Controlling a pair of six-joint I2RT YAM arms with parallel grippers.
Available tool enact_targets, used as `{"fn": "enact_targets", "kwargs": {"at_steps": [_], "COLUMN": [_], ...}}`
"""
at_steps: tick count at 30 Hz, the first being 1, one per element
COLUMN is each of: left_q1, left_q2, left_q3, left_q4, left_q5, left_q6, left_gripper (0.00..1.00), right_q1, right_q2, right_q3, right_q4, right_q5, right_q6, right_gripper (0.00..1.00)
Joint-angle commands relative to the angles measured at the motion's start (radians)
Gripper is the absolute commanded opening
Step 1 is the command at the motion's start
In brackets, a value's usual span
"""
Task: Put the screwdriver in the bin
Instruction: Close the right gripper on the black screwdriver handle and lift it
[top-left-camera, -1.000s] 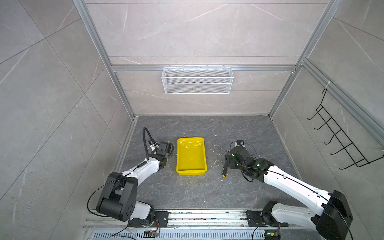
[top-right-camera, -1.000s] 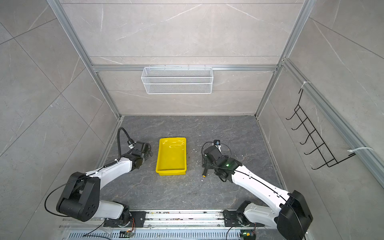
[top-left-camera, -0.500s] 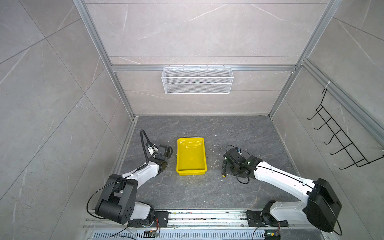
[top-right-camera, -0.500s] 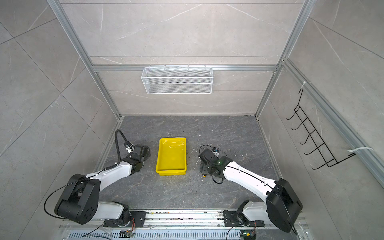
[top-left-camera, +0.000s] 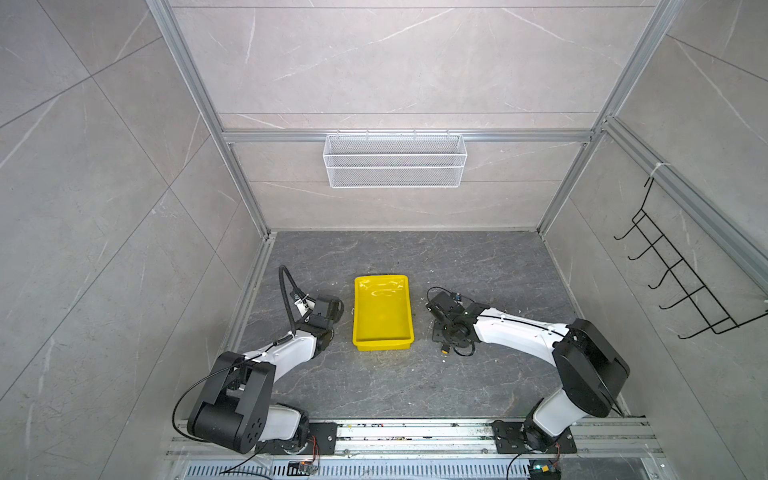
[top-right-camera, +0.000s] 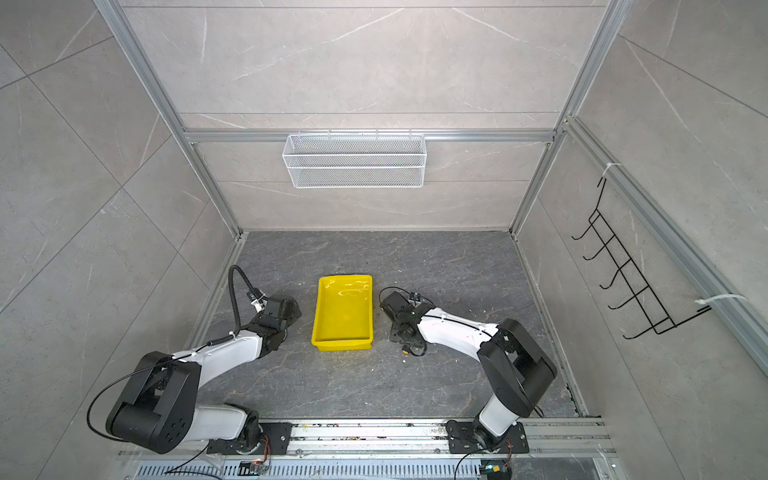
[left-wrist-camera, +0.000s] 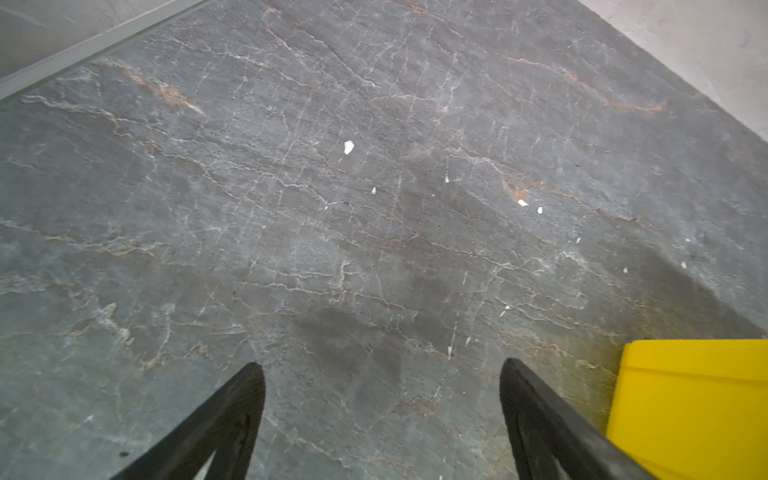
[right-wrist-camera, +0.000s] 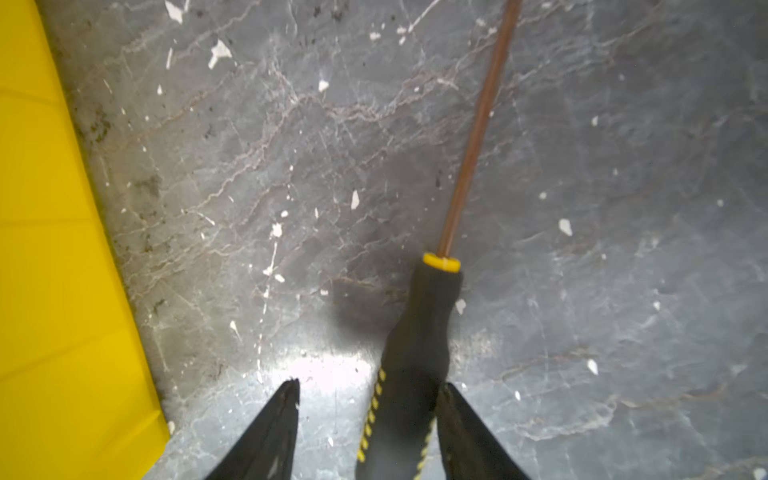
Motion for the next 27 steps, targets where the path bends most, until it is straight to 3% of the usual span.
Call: {"fn": "enact_targets", "kwargs": {"at_steps": [1, 12, 21, 27], "left_q1": [-0.002, -0.002, -0.002, -0.002], "left_q2": [0.005, 0.006, 0.034, 0.027], "left_q3": [0.030, 0.040, 0.063, 0.060], "left_q4": [0.032, 0.018, 0.005, 0.006], "left_q5": [0.021, 0.023, 0.051, 0.046], "left_q6": [-0.013, -0.004, 0.000, 0.002], "left_gripper": [0.90, 0.89, 0.87, 0.87], "right_q1": [0.002, 0.002, 0.001, 0.003], "right_q2": [0.006, 0.077, 0.126, 0.112], "right_q3": [0.012, -0.001, -0.002, -0.009], "right_q4": [-0.010, -0.033, -0.031, -0.043], "right_q5": [0.043, 0.034, 0.010, 0.018], "right_q6": [0.031, 0.042, 0.076, 0.076], "right_gripper": [0.55, 0.44, 0.43, 0.34]}}
